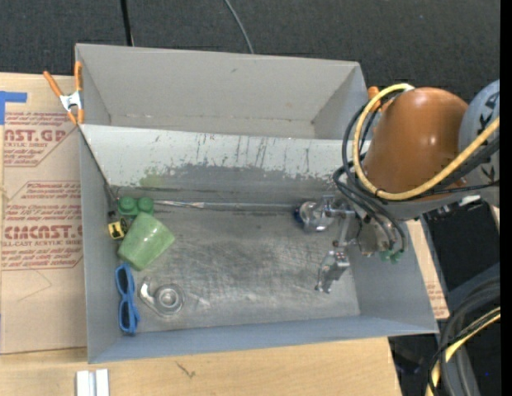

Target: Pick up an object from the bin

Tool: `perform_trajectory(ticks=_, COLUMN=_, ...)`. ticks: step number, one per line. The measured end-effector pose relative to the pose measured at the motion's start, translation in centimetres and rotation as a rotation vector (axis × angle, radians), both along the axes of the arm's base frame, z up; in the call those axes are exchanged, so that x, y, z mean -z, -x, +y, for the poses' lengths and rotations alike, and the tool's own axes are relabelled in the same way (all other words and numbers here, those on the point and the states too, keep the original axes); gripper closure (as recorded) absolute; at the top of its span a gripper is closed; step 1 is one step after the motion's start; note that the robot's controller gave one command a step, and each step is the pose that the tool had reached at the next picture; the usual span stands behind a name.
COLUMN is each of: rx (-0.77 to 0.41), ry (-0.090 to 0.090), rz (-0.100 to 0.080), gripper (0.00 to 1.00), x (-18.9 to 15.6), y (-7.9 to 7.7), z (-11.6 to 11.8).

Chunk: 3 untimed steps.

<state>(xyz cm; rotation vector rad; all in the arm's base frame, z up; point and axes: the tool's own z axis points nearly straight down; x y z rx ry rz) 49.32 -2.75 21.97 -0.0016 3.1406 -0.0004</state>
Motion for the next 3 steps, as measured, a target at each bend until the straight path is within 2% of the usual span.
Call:
perform_trajectory(ticks=1, rx=0.048, ry=0.002, rz=0.007, gripper=0.0, x=9.2, y=0.5, z=-11.0)
perform_trajectory(ticks=2, rx=-0.163, ry=-0.001, rz=-0.004, gripper=0.0, x=14.4, y=-5.5, z=-5.2)
perform_trajectory(ticks=3, rx=-0.099, ry=0.0, rz=-0.007, gripper=0.0, x=9.8, y=-8.9, z=-5.3)
